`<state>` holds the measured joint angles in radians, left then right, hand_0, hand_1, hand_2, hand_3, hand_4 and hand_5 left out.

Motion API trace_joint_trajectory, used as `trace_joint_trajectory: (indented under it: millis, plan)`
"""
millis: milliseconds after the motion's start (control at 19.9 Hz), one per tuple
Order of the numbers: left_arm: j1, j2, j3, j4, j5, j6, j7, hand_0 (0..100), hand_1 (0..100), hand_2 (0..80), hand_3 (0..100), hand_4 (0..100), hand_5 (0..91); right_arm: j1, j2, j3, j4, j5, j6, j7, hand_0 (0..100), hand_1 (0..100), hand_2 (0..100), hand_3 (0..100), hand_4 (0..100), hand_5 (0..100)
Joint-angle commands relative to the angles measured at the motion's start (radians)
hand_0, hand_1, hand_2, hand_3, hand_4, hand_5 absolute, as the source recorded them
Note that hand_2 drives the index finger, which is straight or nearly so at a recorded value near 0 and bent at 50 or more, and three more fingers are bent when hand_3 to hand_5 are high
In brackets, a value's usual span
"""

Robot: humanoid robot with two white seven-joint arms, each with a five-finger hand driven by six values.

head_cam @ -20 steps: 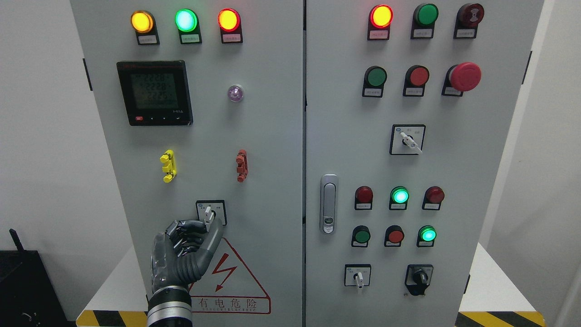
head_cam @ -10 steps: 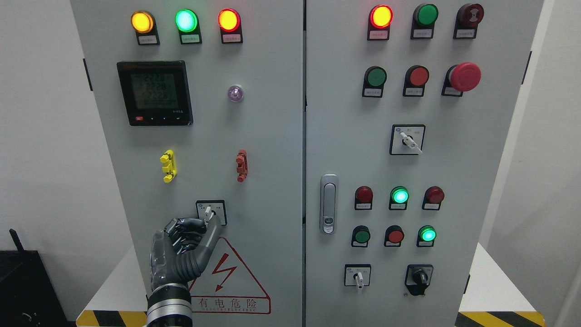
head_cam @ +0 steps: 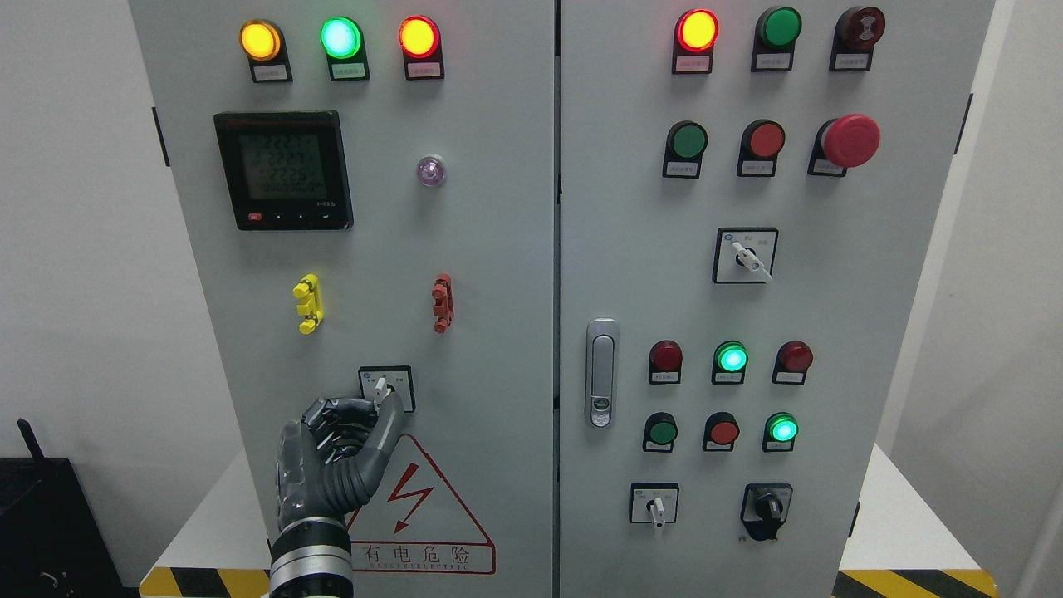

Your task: Turn on light switch 1

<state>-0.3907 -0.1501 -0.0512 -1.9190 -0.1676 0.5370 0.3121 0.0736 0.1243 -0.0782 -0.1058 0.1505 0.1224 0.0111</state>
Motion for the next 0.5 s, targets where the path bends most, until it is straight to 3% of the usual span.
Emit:
trace_joint_trajectory:
  millis: [0, 451]
  plan:
    - [-0.001, 0.0, -0.003, 0.001, -0.001, 0.004, -0.001, 22, 70, 58.2, 65, 71, 58.6, 0.0, 0.0, 0.0, 0.0, 0.0, 0.0, 0.0, 30, 0, 0, 0, 0, 0]
    - [-0.004, 0.0, -0.006, 0.001, -0.001, 0.006, -0.001, 22, 70, 58.4, 65, 71, 58.6, 0.0, 0.0, 0.0, 0.0, 0.0, 0.0, 0.0, 30, 0, 0, 0, 0, 0]
